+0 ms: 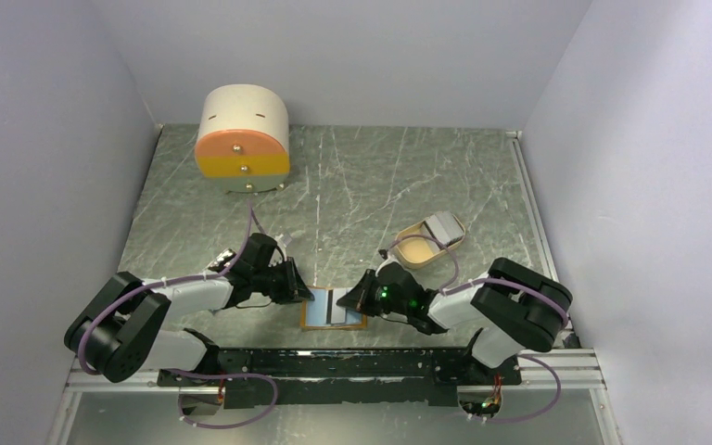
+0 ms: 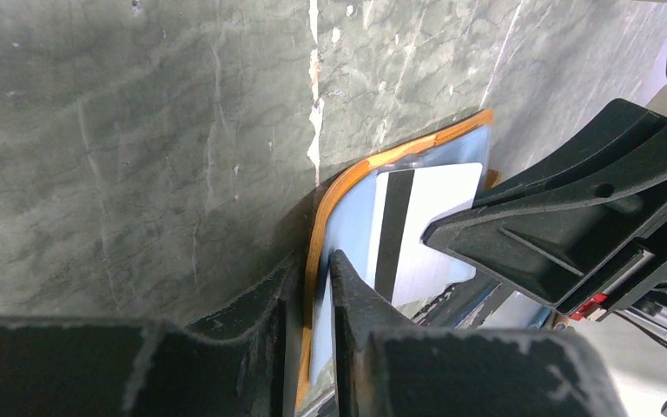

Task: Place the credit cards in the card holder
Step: Insert the credit card into the card holder.

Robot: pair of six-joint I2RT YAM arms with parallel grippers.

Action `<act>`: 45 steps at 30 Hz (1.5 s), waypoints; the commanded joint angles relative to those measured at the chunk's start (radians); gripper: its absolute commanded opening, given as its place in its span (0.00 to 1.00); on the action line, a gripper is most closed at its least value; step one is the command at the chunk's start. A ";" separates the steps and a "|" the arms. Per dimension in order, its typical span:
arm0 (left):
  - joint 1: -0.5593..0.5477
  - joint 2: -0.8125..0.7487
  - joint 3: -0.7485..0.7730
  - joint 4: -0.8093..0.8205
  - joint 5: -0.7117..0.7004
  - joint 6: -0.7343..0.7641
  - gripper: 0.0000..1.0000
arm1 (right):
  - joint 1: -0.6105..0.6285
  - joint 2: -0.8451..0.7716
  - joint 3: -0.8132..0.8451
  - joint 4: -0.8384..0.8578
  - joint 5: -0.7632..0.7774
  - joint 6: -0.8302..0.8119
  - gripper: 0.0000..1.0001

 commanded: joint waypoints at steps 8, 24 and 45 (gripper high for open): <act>0.003 0.000 -0.001 0.007 -0.004 -0.001 0.22 | 0.013 -0.019 -0.025 -0.140 -0.002 -0.035 0.04; 0.003 -0.018 -0.004 -0.015 -0.008 -0.001 0.35 | 0.013 0.075 0.009 -0.062 -0.042 -0.048 0.20; 0.003 -0.085 -0.016 -0.060 -0.025 -0.025 0.34 | 0.014 0.009 0.107 -0.379 0.021 -0.075 0.50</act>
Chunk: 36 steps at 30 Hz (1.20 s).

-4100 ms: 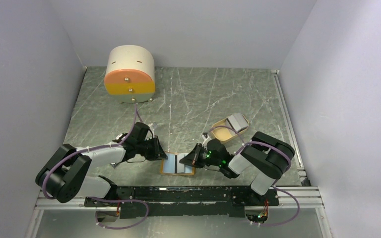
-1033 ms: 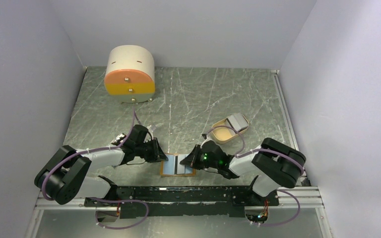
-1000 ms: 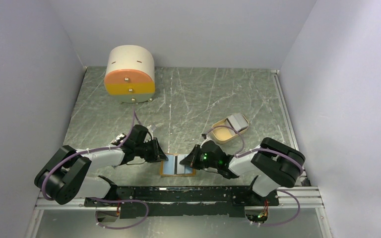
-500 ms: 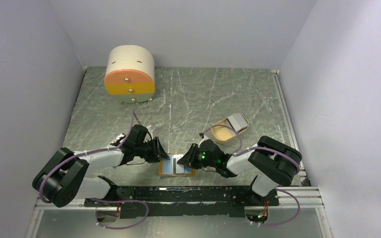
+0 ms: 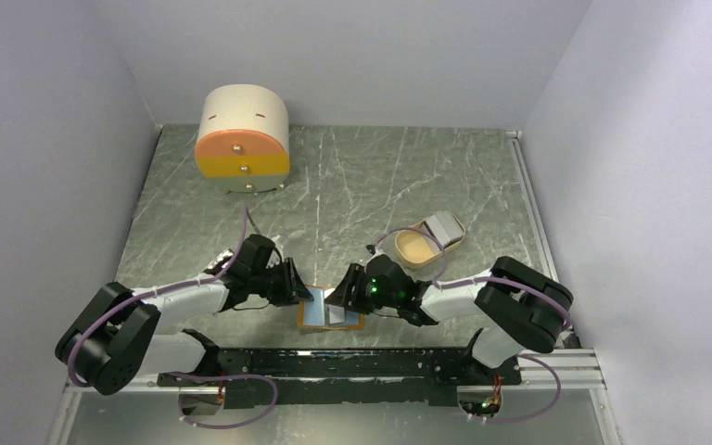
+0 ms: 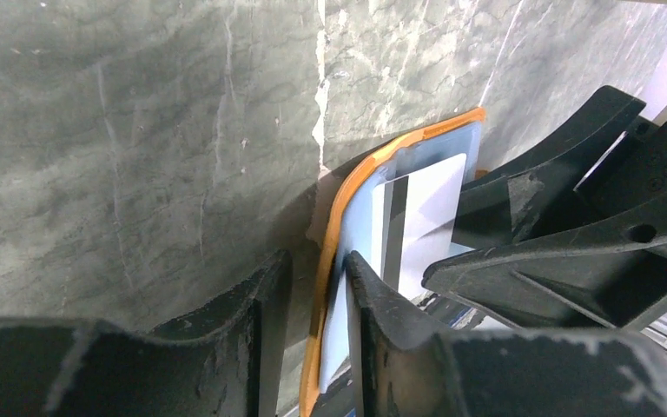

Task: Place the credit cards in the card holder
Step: Insert the credit card into the card holder.

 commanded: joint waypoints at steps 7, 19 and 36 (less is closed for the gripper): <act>0.003 -0.028 -0.067 0.097 0.056 -0.076 0.22 | 0.026 0.045 0.065 -0.278 0.064 -0.012 0.54; 0.003 -0.010 -0.170 0.359 0.124 -0.224 0.24 | 0.036 0.053 0.167 -0.523 0.139 -0.129 0.55; 0.003 -0.053 -0.196 0.314 0.074 -0.204 0.16 | 0.053 -0.013 0.261 -0.764 0.286 -0.214 0.57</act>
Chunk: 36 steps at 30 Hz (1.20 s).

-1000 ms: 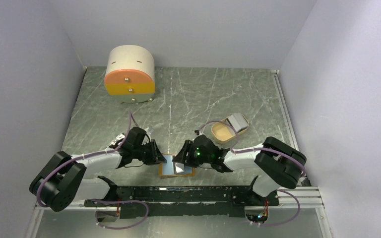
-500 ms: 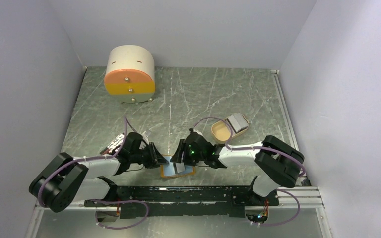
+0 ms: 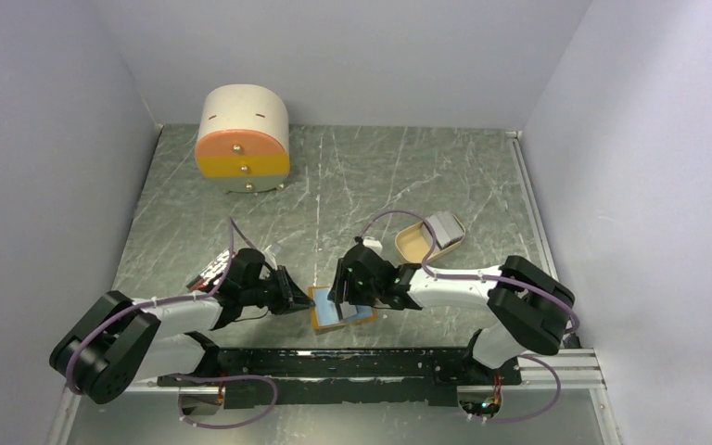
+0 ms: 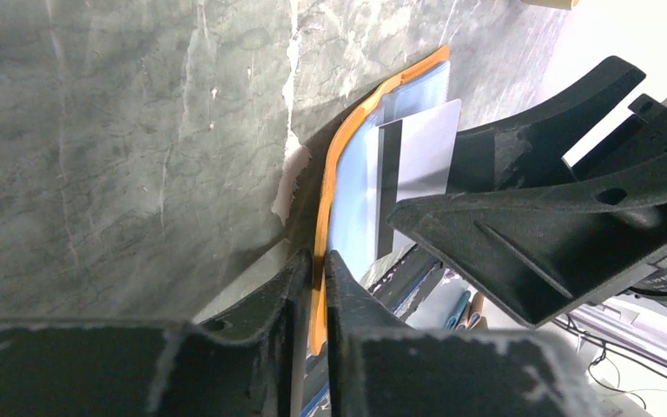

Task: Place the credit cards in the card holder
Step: Insert the credit card into the card holder.

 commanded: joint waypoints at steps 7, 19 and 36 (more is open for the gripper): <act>-0.001 0.056 -0.009 0.061 0.017 0.012 0.09 | 0.004 0.013 -0.025 -0.173 0.079 -0.044 0.58; -0.002 0.093 -0.005 0.079 0.026 0.018 0.09 | 0.037 0.061 0.021 -0.224 0.128 -0.057 0.57; -0.004 0.100 -0.011 0.100 0.028 0.014 0.09 | 0.080 0.078 0.053 -0.238 0.139 -0.064 0.59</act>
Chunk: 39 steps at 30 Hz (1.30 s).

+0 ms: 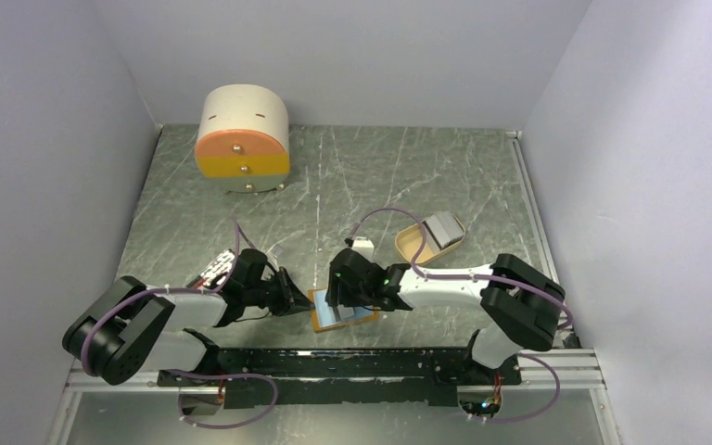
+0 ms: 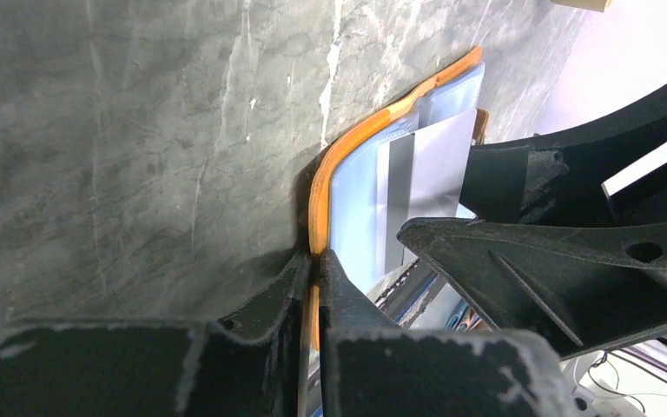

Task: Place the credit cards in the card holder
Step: Insert the credit card into the card holder.

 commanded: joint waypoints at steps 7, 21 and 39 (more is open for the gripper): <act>-0.005 -0.007 -0.004 0.038 0.015 0.010 0.09 | 0.033 0.026 -0.018 -0.083 -0.043 -0.017 0.62; -0.011 -0.003 0.006 0.040 0.016 0.013 0.09 | 0.048 0.115 0.013 0.021 -0.139 -0.050 0.61; -0.012 -0.061 0.021 -0.060 -0.035 0.035 0.09 | 0.045 -0.040 0.006 -0.133 -0.031 -0.071 0.61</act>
